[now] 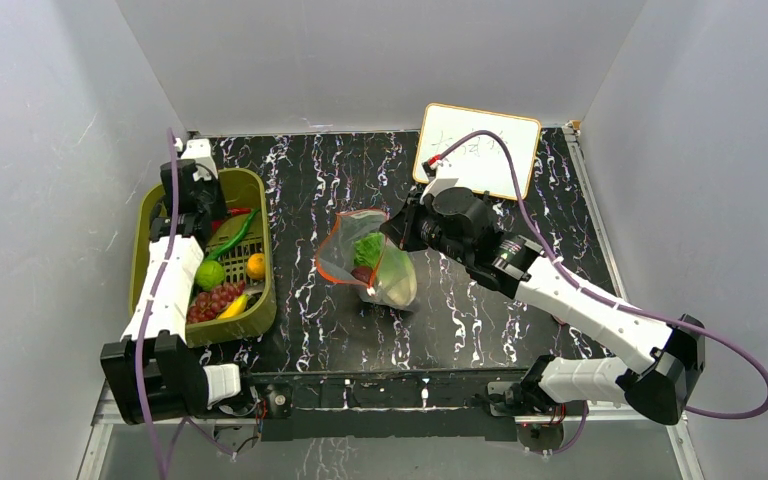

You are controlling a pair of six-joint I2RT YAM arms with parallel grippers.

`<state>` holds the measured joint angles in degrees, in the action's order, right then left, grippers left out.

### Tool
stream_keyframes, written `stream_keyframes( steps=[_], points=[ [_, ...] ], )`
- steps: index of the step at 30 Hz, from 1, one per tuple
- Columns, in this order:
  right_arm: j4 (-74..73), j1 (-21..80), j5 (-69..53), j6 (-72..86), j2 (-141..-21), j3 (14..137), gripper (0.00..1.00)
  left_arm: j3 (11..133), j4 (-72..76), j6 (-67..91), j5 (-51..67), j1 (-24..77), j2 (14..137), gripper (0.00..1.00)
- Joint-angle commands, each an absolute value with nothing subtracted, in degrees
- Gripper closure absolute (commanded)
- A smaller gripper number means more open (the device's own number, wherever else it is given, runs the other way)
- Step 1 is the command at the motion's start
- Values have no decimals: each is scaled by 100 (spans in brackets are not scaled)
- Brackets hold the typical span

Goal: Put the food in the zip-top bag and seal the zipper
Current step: Place the fake vegetable in the zipper food storage bag.

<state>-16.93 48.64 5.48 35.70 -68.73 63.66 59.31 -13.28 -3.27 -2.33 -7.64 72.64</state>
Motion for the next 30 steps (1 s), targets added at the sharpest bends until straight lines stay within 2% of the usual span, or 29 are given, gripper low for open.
stream_keyframes(
  steps=[1,5,19,25,30],
  points=[
    [-1111,4856,647,3647,-6708,6418,100,5963,-1251,437,304,-747,6826,100],
    [-956,4860,661,3678,-6747,6373,100,6046,-1371,764,1111,-747,6619,100],
    [-755,4860,660,4012,-7170,6627,100,6614,-1727,1222,2496,-734,6078,100],
    [-524,4860,863,4348,-7248,6645,100,6793,-1250,1935,3443,-634,6029,100],
    [-266,4859,1021,4638,-7251,6602,100,6521,-239,2949,4556,-469,5969,100]
  ],
)
